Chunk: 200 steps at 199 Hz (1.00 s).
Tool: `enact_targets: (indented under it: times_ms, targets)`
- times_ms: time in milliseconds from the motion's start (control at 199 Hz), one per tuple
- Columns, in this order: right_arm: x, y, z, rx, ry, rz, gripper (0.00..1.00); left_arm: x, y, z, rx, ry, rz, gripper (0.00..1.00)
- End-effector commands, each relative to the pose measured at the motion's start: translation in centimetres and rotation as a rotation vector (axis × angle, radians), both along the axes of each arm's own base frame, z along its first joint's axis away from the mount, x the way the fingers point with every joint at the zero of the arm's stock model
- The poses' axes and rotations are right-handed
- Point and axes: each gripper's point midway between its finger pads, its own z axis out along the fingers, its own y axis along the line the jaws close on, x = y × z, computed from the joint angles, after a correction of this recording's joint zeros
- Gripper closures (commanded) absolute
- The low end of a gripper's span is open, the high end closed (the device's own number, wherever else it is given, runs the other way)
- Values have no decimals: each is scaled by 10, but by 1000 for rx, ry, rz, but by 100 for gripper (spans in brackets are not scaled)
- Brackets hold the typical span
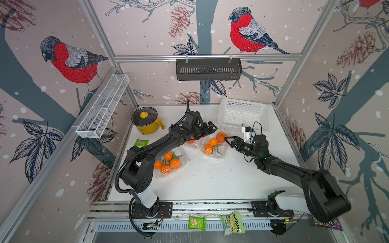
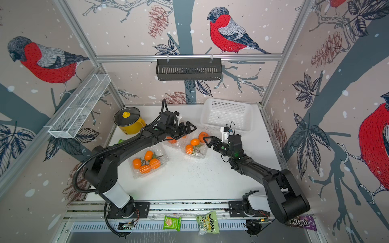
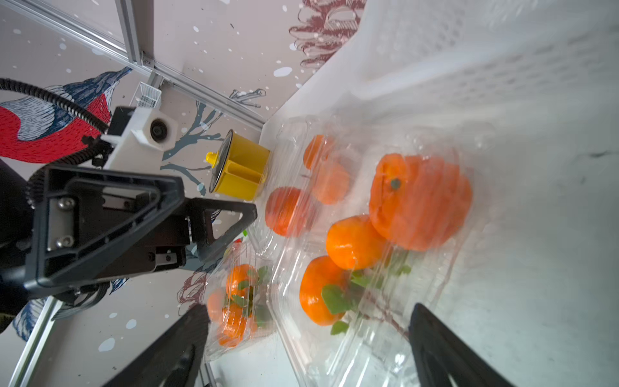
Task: Take oranges out of containers
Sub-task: Adjust the packing box at the center of the board.
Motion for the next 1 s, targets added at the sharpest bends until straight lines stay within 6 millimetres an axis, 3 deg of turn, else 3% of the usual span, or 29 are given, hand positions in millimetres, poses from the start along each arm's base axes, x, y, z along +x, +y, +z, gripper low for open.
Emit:
enact_targets:
  times_ms: [0, 85, 175, 376, 501, 717, 892, 998]
  targets:
    - [19, -32, -24, -213, 43, -126, 5, -16, 11, -3, 24, 15, 23, 2]
    - [40, -39, -34, -322, 72, -107, 3, -35, 20, -5, -32, 40, 67, 2]
    - [59, -31, -42, -385, 79, -54, 0, -59, 22, -12, -114, 89, 89, 2]
    - [88, -5, -33, -506, -13, 24, 0, -83, 40, -30, -154, 152, 195, 2]
    - [99, 10, -31, -550, -57, 75, 0, -86, 38, -40, -195, 169, 214, 2]
    - [110, 31, -48, -636, -67, 141, 0, -82, 23, -64, -186, 218, 196, 2]
    - [106, 49, -53, -642, -79, 206, 0, -75, 20, -69, -168, 214, 202, 2]
    - [100, 48, -51, -630, -72, 207, 0, -72, 16, -71, -169, 215, 196, 2]
